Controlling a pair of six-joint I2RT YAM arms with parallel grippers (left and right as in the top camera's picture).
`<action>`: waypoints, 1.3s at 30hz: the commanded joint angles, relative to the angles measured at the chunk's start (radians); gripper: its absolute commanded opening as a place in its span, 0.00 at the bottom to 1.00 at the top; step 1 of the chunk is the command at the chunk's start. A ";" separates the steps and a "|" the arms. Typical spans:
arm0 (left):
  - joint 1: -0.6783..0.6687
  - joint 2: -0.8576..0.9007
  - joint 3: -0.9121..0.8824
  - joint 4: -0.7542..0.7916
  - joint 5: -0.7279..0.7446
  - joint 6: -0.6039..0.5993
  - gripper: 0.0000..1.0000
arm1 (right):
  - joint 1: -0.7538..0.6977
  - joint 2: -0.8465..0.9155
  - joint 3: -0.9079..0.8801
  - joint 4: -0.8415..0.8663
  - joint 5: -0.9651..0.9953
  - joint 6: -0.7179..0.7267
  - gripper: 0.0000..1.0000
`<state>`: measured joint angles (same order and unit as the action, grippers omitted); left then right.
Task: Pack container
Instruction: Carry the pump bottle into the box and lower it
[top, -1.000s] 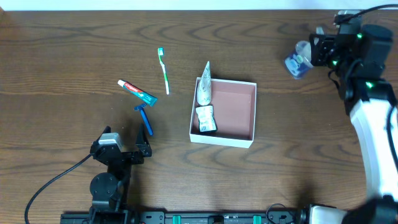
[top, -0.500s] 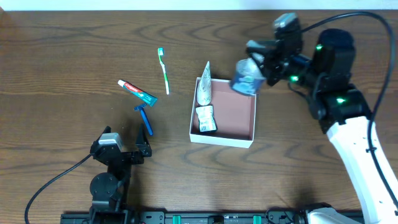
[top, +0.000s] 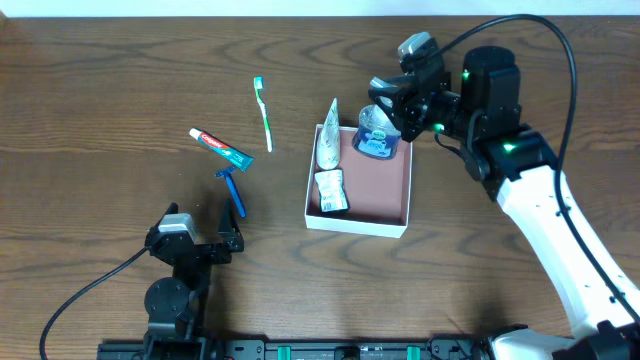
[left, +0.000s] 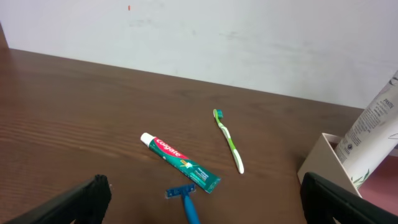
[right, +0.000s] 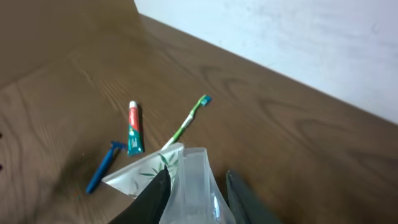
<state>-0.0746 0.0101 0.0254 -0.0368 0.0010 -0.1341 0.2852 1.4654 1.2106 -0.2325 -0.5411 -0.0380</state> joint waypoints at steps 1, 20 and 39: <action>0.003 -0.006 -0.021 -0.037 -0.009 -0.001 0.98 | 0.011 0.015 0.021 0.013 -0.013 -0.017 0.25; 0.003 -0.006 -0.021 -0.037 -0.009 -0.002 0.98 | 0.066 0.121 0.021 0.008 -0.013 -0.076 0.27; 0.003 -0.006 -0.021 -0.037 -0.009 -0.001 0.98 | 0.068 0.204 0.021 0.005 -0.012 -0.172 0.26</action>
<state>-0.0746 0.0101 0.0254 -0.0368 0.0010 -0.1341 0.3454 1.6676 1.2110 -0.2363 -0.5331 -0.1711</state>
